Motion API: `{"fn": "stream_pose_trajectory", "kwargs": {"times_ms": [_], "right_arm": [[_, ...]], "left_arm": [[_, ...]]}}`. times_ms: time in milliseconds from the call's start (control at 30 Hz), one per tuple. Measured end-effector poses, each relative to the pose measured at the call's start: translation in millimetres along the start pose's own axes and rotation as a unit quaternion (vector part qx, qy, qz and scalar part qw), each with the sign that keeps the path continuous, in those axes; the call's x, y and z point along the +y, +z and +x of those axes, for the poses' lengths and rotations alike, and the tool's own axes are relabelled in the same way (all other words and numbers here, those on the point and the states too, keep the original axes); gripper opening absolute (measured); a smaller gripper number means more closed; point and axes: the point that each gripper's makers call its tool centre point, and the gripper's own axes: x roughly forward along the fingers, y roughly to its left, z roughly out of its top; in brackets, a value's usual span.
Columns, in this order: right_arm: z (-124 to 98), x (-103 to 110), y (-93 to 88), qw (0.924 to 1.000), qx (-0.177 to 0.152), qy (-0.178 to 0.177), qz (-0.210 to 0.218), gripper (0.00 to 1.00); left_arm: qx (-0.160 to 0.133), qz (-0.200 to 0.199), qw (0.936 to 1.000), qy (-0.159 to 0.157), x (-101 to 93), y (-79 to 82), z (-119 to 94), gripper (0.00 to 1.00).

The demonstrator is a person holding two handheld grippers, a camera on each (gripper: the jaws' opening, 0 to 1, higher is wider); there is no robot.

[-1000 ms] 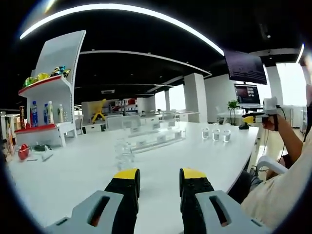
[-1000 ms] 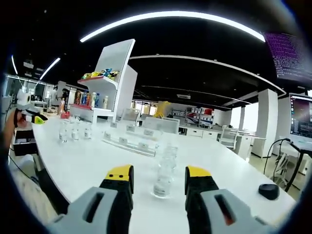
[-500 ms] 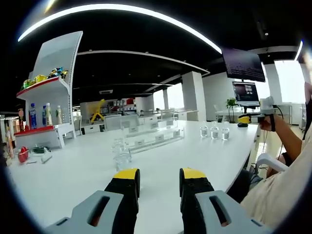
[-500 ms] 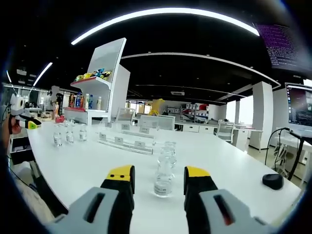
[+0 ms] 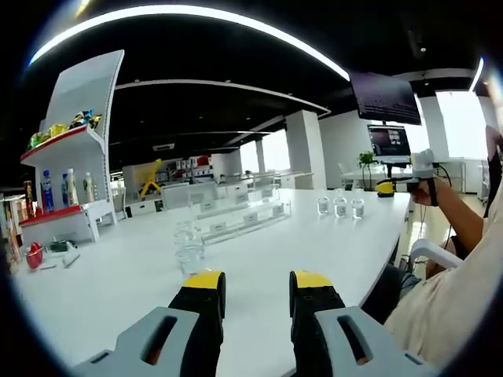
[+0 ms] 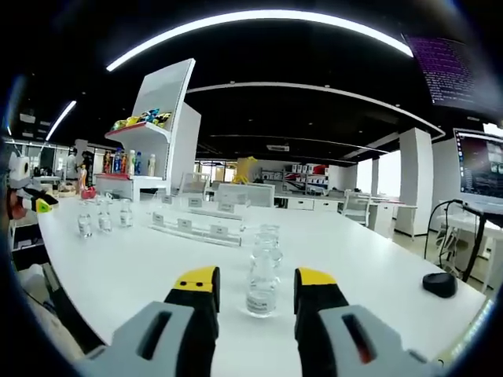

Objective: Identify the label on the chemical reagent bottle, grasp the chemical reagent bottle, and place it in the designated position on the reagent rack

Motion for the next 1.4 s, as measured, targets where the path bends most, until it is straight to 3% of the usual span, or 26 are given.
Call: {"fn": "stream_pose_trajectory", "kwargs": {"times_ms": [233, 433, 900, 1033, 1400], "right_arm": [[0.0, 4.1, 1.3, 0.9999, -0.005, -0.01, 0.006, 0.37], [-0.6, 3.1, 8.1, 0.9989, -0.02, -0.022, 0.035, 0.37], [13.2, -6.9, -5.1, 0.9996, 0.007, -0.026, 0.013, 0.37], [18.9, 3.3, -11.0, 0.9994, 0.031, 0.01, -0.007, 0.37], [35.8, 0.8, -11.1, 0.9987, 0.04, 0.008, -0.029, 0.38]], "left_arm": [[0.003, 0.006, 0.9999, -0.012, -5.8, -1.1, -0.1, 0.33], [0.004, 0.007, 0.9999, -0.014, -5.9, -1.1, 0.3, 0.33], [0.005, 0.008, 0.9997, -0.023, -8.6, -2.8, -0.3, 0.33], [0.004, 0.009, 0.9997, -0.024, -9.3, -2.8, 0.5, 0.33], [-0.001, 0.01, 0.9997, -0.022, -10.0, -1.6, 1.9, 0.33]]}}
